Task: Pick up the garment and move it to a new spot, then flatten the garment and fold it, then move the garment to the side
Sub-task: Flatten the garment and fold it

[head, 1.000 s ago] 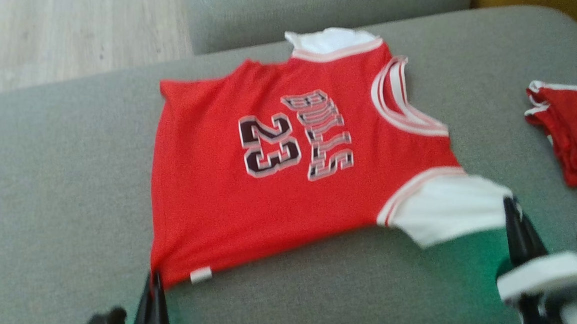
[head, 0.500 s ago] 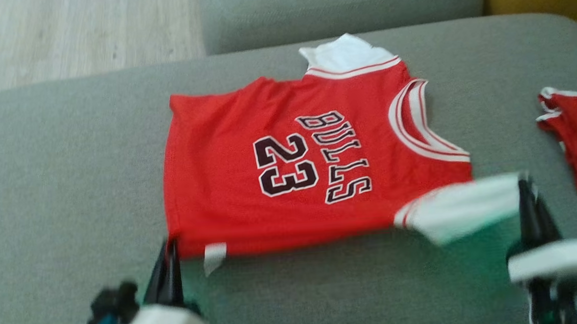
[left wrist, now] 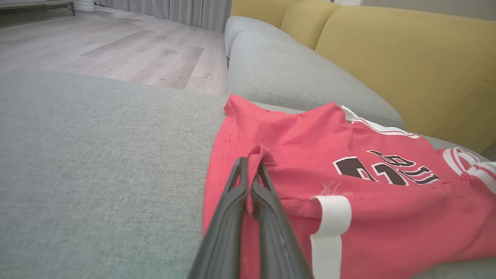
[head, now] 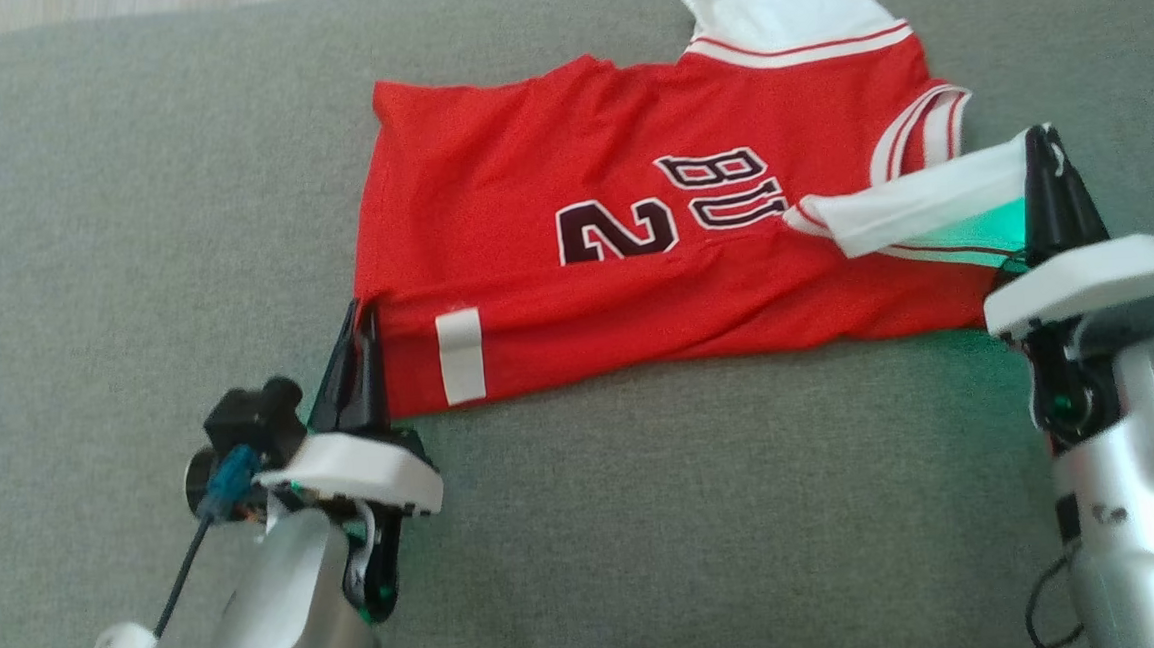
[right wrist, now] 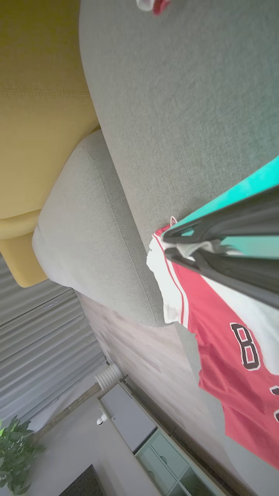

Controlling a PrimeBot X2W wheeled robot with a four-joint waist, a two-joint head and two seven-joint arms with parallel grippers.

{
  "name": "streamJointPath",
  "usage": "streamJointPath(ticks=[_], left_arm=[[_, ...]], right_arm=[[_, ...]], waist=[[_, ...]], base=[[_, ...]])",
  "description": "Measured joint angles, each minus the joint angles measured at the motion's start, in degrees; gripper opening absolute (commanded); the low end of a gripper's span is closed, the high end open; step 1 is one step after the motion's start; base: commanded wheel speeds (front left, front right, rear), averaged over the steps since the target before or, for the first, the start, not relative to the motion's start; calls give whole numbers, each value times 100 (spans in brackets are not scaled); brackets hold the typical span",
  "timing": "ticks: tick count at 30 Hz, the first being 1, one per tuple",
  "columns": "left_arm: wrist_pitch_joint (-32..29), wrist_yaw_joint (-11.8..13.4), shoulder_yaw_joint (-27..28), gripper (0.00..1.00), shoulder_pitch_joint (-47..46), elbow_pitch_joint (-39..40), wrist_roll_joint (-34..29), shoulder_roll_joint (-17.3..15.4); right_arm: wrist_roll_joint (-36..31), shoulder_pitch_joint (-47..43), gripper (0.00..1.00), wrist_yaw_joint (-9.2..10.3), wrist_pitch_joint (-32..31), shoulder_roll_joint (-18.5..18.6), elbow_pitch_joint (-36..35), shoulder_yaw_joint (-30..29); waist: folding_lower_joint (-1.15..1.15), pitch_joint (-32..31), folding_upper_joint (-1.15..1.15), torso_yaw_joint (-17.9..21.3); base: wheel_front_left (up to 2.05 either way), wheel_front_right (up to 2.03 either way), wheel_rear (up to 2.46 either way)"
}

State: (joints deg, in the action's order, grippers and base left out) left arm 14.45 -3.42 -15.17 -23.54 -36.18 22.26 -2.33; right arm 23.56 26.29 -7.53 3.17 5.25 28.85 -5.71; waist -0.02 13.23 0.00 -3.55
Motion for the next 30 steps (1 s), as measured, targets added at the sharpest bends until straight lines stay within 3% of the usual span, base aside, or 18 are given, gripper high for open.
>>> streamJointPath(ticks=[2, 4, 5, 7, 13, 18, 30], left_arm=[[0, 49, -70, 0, -144, -54, 20, 3], [0, 123, -132, 0, -253, -48, -3, 7], [0, 178, -131, 9, -281, -14, -26, 14], [0, 248, -131, 100, -297, 86, -147, 18], [1, 409, 62, 100, -102, 625, -698, 31], [1, 580, 299, 100, 726, 994, -1139, 25], [1, 703, 423, 100, 2092, 1361, -1098, 2]], right_arm=[[-124, 211, 0, 0, 148, -15, 301, -31], [-260, 372, 100, 0, 327, -29, 526, -10], [-338, 419, 100, 0, 472, -35, 589, 9], [-581, 479, 100, 0, 771, -19, 723, 81], [-1121, 347, 100, 0, 1109, 32, 776, 81], [-1538, -463, 100, 0, 1121, -45, 334, -56], [-1798, -1805, 100, 0, 1121, -249, 94, -99]], waist=[[0, 76, 0, -44], [1, 117, 0, -85], [1, 125, 0, -98], [1, 104, 0, -103], [2, -66, 0, -79], [3, -294, 0, -20], [3, -959, 0, 47]], base=[[0, 0, 0], [0, 0, 0], [0, 0, 0], [0, 0, 0], [0, 0, 0], [0, 0, 0], [0, 0, 0]])
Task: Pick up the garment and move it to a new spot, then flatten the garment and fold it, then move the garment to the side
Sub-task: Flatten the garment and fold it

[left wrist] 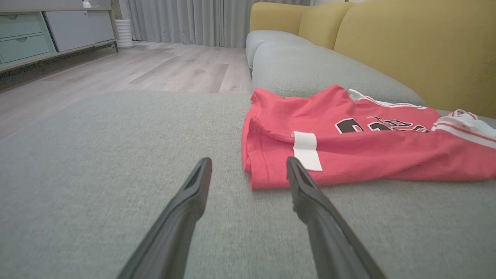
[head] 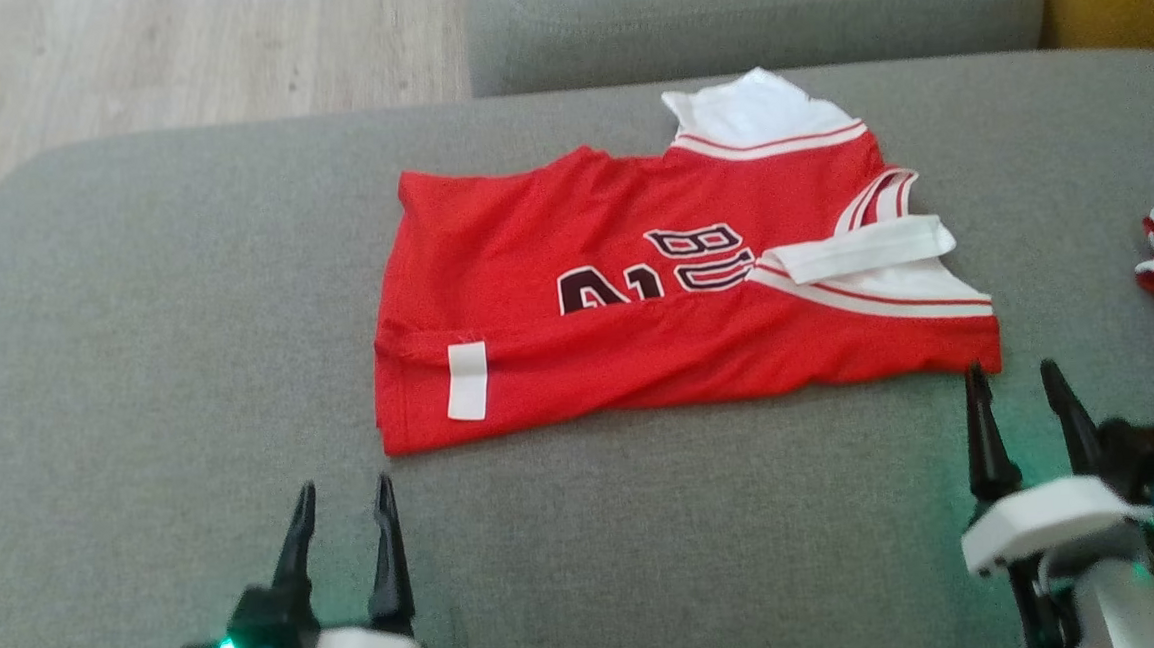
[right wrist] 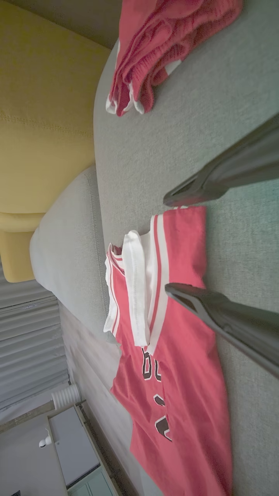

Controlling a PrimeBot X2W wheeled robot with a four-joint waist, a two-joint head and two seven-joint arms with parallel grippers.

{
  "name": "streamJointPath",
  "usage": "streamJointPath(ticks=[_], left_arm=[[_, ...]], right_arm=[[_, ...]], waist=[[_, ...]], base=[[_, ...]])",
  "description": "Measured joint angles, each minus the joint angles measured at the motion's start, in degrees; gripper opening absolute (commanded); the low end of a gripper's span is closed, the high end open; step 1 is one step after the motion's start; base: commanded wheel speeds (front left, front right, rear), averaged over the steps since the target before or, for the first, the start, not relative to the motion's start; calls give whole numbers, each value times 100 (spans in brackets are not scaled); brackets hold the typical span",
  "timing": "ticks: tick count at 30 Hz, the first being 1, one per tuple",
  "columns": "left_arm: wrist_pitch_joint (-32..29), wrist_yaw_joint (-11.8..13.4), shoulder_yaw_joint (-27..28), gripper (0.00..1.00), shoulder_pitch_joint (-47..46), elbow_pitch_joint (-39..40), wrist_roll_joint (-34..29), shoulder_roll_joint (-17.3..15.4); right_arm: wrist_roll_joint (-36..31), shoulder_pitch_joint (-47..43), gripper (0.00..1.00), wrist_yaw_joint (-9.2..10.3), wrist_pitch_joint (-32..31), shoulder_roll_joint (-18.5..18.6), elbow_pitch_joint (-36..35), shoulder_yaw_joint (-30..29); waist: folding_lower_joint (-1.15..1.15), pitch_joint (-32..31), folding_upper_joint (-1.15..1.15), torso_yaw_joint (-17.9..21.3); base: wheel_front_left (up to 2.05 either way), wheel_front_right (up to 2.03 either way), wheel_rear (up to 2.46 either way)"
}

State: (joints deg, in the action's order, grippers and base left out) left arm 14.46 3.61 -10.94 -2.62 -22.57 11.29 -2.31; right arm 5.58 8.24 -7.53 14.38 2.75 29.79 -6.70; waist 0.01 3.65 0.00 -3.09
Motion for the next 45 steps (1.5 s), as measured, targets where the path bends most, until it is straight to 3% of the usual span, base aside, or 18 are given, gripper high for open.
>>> streamJointPath(ticks=[8, 14, 16, 23, 30, 40, 41, 42, 43, 44, 45], left_arm=[[-1, -5, -7, 100, 567, 70, 0, -15], [-1, -18, -52, 100, 561, 85, 64, -20], [0, -123, -114, 100, 511, 79, 119, -23], [-1, -411, -201, 100, -694, -437, 296, -20], [0, -514, -107, 100, -1346, -1115, 388, -5], [67, -723, -220, 100, -1870, -1803, 708, 0], [76, -737, -270, 95, -1904, -1845, 768, -3], [92, -759, -328, 67, -1951, -1904, 846, -5], [122, -766, -397, 48, -2000, -1974, 924, -13], [132, -769, -437, 36, -2056, -2062, 972, -14], [152, -772, -498, 13, -2115, -2158, 1010, -19]], right_arm=[[190, -526, 100, 0, 0, -10, -12, -92], [207, -530, 100, 0, 0, -12, 0, -15], [207, -504, 100, 0, 0, -12, -8, 37], [250, 166, 100, 0, 0, -13, -130, 153], [249, 604, 100, 0, 0, -12, -82, 223], [213, 1363, 100, 0, -269, 112, 751, -216], [208, 1415, 100, 0, -360, 112, 839, -230], [209, 1458, 100, 0, -412, 108, 926, -234], [208, 1488, 100, 0, -455, 108, 988, -215], [209, 1506, 100, 0, -516, 108, 1025, -178], [230, 1528, 100, 0, -564, 110, 1053, -154]], waist=[[0, -345, 0, -35], [0, -301, 0, -20], [0, -213, 0, -10], [-3, 414, 0, 33], [-3, 926, 0, 136], [-1, 1350, 0, 236], [-1, 1370, 0, 232], [-1, 1389, 0, 228], [-1, 1405, 0, 224], [0, 1420, 0, 221], [0, 1434, 0, 221]], base=[[0, 0, 0], [0, 0, 0], [0, 0, 0], [0, 0, 0], [0, 0, 0], [0, 0, 0], [0, 0, 0], [0, 0, 0], [0, 0, 0], [0, 0, 0], [0, 0, 0]])
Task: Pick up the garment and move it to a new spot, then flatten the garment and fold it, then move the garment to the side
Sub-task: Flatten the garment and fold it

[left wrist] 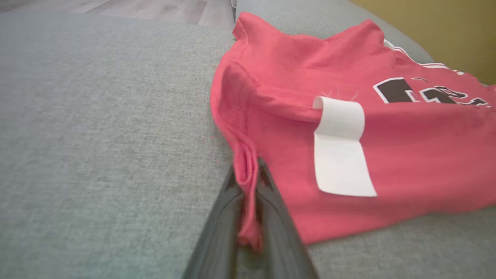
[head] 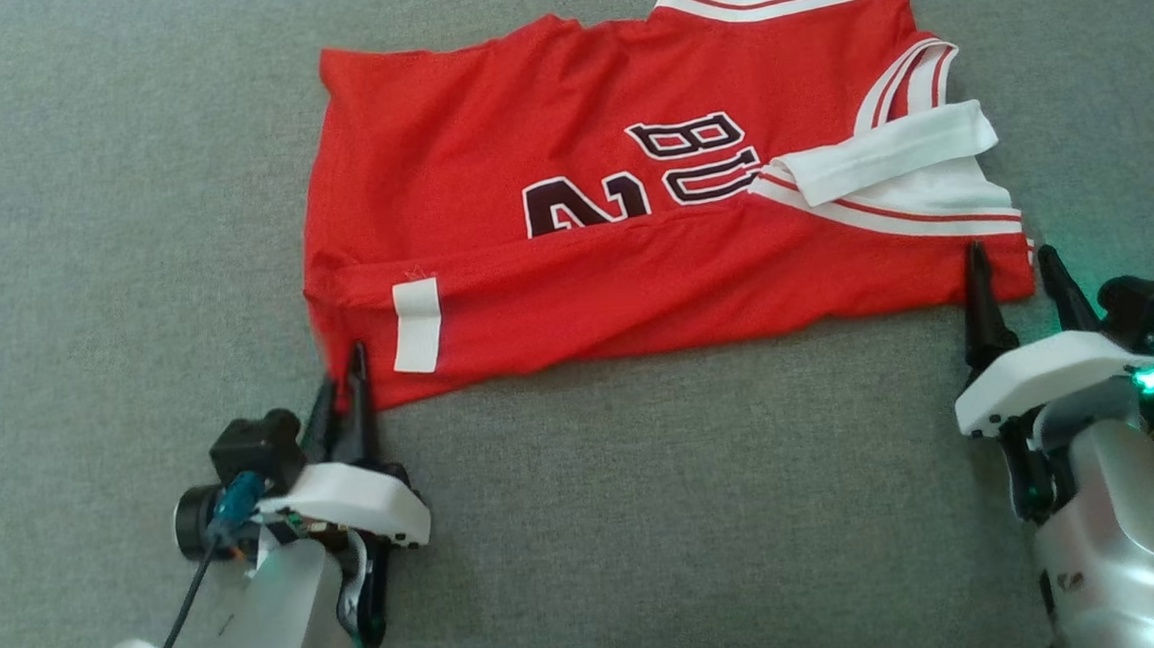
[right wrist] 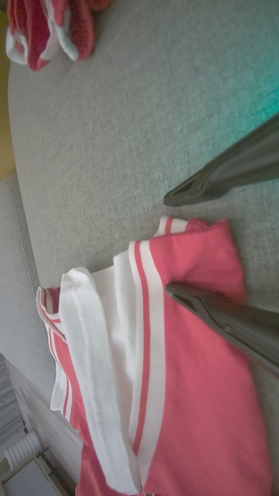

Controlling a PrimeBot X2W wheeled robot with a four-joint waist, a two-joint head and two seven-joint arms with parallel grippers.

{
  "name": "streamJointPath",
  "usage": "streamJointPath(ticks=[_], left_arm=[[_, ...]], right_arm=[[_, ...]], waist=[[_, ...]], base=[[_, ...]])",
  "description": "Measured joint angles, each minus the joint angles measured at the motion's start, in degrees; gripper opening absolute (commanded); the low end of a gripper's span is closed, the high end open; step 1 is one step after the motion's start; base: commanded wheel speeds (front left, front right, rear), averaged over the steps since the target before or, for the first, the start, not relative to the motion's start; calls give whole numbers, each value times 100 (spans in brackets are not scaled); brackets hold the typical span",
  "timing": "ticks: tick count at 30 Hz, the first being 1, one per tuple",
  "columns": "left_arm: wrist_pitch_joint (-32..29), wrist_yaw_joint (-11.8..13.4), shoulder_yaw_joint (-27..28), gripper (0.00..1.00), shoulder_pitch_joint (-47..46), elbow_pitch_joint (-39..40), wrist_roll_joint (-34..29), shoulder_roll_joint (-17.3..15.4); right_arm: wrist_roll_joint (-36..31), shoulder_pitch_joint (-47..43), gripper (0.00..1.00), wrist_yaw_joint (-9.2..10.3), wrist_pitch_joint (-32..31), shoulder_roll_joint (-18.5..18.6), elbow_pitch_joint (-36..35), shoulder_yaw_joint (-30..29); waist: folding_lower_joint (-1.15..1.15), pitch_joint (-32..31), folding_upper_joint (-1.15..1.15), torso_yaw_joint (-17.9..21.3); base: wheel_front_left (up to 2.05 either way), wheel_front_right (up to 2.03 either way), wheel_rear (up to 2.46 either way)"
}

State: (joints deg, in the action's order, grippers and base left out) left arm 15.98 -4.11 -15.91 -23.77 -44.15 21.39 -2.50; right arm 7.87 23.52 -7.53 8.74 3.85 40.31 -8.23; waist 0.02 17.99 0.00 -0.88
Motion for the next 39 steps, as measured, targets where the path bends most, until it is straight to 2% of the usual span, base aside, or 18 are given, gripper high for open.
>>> streamJointPath(ticks=[1, 2, 3, 4, 5, 9, 11, 14, 19, 24, 29, 30, 31, 32, 39], left_arm=[[0, 0, 0, 0, 0, 0, 0, 0], [19, 0, -88, 0, -51, -55, 42, -18], [24, -1, -143, 0, -86, -105, 90, -26], [27, 0, -211, 0, -104, -147, 148, -36], [43, 0, -271, 0, -123, -189, 198, -45], [65, 5, -393, 0, -177, -261, 343, -69], [-5, 87, -344, 0, -147, -116, 341, -64], [-127, 189, -33, 0, -31, 201, 257, 0], [-127, 157, 503, 0, 30, 829, -236, -46], [-127, 51, 570, 0, 287, 613, -386, -70], [-129, -1, 536, 0, 971, 194, -376, -35], [-129, -1, 516, 7, 1080, 143, -377, -27], [-129, -1, 499, 55, 1166, 120, -378, -16], [-129, 2, 501, 100, 1211, 109, -377, -2], [-127, 47, 545, 100, 907, 339, -558, -29]], right_arm=[[0, 0, 100, 0, 0, 0, 0, 0], [52, 30, 100, 0, -20, 4, 26, 26], [85, 62, 75, 0, -29, 9, 52, 62], [111, 74, 23, 0, -58, 20, 67, 103], [156, 75, 0, 0, -69, 24, 74, 135], [328, 70, 0, 0, -27, 4, 92, 291], [438, 52, 0, 0, 56, 12, 105, 322], [621, 52, 0, 0, 142, 36, 107, 360], [1150, 206, 0, 0, 79, 170, -64, 416], [1448, 170, 0, 0, -438, 397, -319, 495], [1544, -857, 0, 0, -857, 456, -569, 559], [1556, -1082, 47, 0, -886, 455, -582, 547], [1557, -1279, 100, 0, -884, 454, -619, 526], [1555, -1419, 100, 0, -883, 453, -657, 481], [1223, -1155, 100, 0, -732, 431, -1151, 250]], waist=[[0, 0, 0, 0], [0, 9, 0, 0], [0, 13, 0, -1], [0, 12, 0, -1], [0, 8, 0, 0], [-1, -40, 0, -2], [-2, -96, 0, -8], [-3, -224, 1, -11], [-3, -665, 0, 11], [-1, -1115, 0, 48], [0, -1354, 0, 93], [0, -1336, 0, 101], [-1, -1309, 0, 104], [-1, -1275, 0, 103], [-2, -972, 0, 58]], base=[[0, 0, 0], [0, 0, 0], [0, 0, 0], [0, 0, 0], [0, 0, 0], [0, 0, 0], [0, 0, 0], [0, 0, 0], [0, 0, 0], [0, 0, 0], [0, 0, 0], [0, 0, 0], [0, 0, 0], [0, 0, 0], [0, 0, 0]])
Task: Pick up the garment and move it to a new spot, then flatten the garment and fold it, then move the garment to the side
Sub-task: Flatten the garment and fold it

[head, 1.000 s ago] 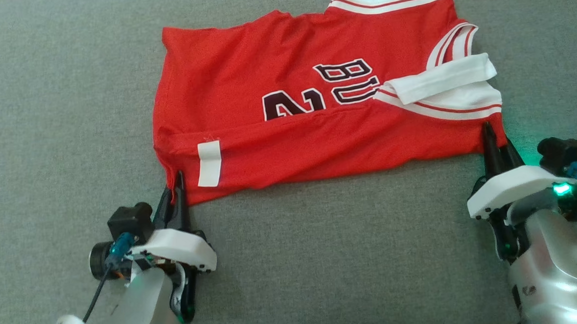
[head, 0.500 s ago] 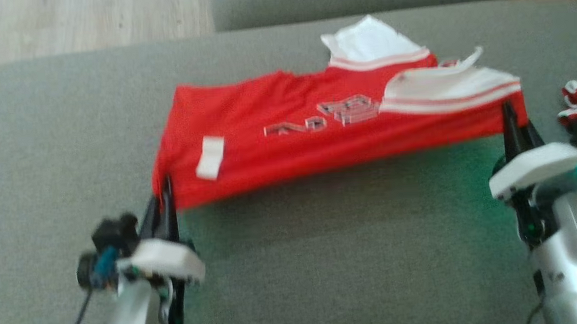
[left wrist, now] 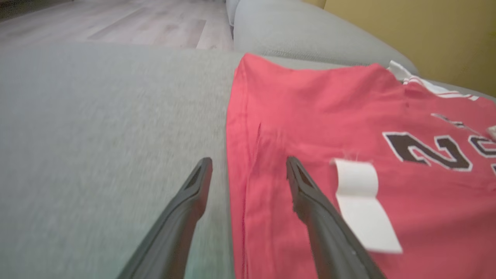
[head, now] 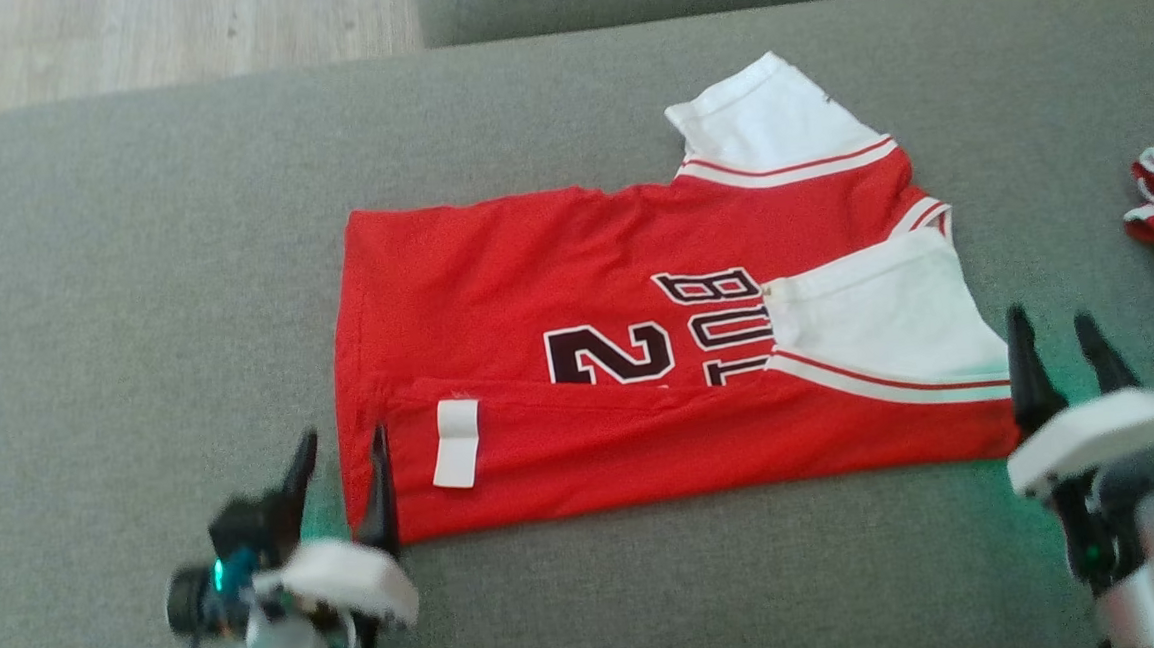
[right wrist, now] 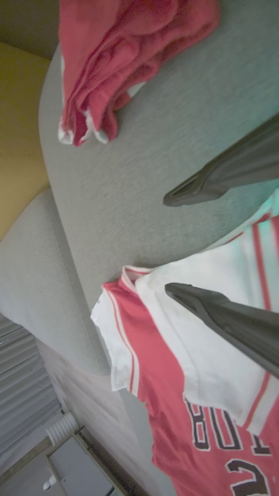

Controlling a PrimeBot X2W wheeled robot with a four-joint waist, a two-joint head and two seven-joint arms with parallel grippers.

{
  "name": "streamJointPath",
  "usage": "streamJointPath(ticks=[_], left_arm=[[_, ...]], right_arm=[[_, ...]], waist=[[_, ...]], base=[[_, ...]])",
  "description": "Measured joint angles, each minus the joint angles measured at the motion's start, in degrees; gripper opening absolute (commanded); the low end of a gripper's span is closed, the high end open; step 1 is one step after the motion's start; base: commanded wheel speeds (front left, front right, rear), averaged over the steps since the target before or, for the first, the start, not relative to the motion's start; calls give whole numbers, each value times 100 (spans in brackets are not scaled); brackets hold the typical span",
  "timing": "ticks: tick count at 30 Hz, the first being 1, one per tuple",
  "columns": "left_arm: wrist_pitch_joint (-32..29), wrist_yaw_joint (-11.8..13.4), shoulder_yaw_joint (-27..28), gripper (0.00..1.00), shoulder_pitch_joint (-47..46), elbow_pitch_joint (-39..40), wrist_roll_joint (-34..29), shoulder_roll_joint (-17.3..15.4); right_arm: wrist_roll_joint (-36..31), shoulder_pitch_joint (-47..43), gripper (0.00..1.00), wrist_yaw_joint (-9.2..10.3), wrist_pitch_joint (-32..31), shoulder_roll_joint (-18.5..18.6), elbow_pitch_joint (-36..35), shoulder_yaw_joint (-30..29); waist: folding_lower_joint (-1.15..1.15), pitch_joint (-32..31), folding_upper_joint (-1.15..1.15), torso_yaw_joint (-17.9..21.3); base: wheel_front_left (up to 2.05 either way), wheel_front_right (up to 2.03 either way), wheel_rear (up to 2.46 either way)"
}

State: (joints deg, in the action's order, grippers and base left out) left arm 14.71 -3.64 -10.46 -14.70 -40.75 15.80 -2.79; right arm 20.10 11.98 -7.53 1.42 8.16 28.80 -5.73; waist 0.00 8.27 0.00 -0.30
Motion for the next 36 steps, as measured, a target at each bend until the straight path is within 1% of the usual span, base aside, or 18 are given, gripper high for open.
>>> streamJointPath(ticks=[4, 7, 9, 13, 16, 18, 21, 24, 28, 31, 32, 33, 34, 35, 36], left_arm=[[-30, -152, -69, 100, -795, -125, -134, -170], [-480, -281, -222, 100, -1601, -380, -134, -436], [-776, -348, -314, 100, -2103, -492, -83, -550], [-1306, -389, -847, 100, -2819, -575, 214, -800], [-1607, -393, -1385, 100, -3084, -539, 545, -1002], [-1733, -394, -1650, 100, -3165, -528, 824, -1123], [-1711, -394, -1850, 100, -3226, -554, 1078, -1292], [-1575, -394, -1911, 100, -3318, -744, 1131, -1377], [-1421, -394, -2069, 100, -3455, -895, 1282, -1338], [-1361, -394, -2285, 100, -3561, -906, 1430, -1273], [-1352, -394, -2339, 88, -3602, -906, 1471, -1268], [-1323, -394, -2405, 50, -3648, -909, 1508, -1263], [-1276, -394, -2475, 21, -3696, -925, 1512, -1263], [-1207, -394, -2503, 0, -3731, -942, 1512, -1259], [-1136, -394, -2520, 0, -3763, -968, 1513, -1254]], right_arm=[[-113, 355, 100, 0, -19, -8, -172, 33], [-174, 646, 100, 0, -55, -5, -241, 186], [-204, 870, 100, 0, -105, 7, -257, 287], [-286, 1284, 100, 0, -144, 93, -279, 535], [-346, 1583, 100, 0, -144, 123, -281, 710], [-346, 1749, 100, 0, -144, 123, -280, 834], [-346, 1908, 100, 0, -143, 121, -274, 967], [-343, 1971, 100, 0, -141, 123, -269, 1053], [-286, 2103, 100, 0, -144, 174, -249, 1126], [-287, 2315, 100, 0, -223, 331, -229, 1223], [-287, 2414, 100, 0, -278, 377, -215, 1248], [-288, 2516, 100, 0, -353, 425, -190, 1262], [-288, 2625, 100, 0, -434, 479, -143, 1281], [-292, 2741, 100, 0, -506, 534, -91, 1293], [-304, 2857, 100, 0, -564, 580, -33, 1301]], waist=[[0, 210, 0, -38], [-1, 412, 0, -45], [-1, 554, 0, -44], [-2, 847, 0, -13], [-2, 1058, 0, 34], [-2, 1180, 0, 69], [-1, 1326, 0, 117], [-1, 1450, 0, 143], [-1, 1599, 0, 137], [-1, 1700, 0, 100], [-1, 1731, 0, 82], [0, 1757, 0, 59], [-1, 1779, 0, 31], [-1, 1800, 0, -1], [-1, 1818, 0, -38]], base=[[0, 0, 0], [0, 0, 0], [0, 0, 0], [0, 0, 0], [0, 0, 0], [0, 0, 0], [0, 0, 0], [0, 0, 0], [0, 0, 0], [0, 0, 0], [0, 0, 0], [0, 0, 0], [0, 0, 0], [0, 0, 0], [0, 0, 0]])
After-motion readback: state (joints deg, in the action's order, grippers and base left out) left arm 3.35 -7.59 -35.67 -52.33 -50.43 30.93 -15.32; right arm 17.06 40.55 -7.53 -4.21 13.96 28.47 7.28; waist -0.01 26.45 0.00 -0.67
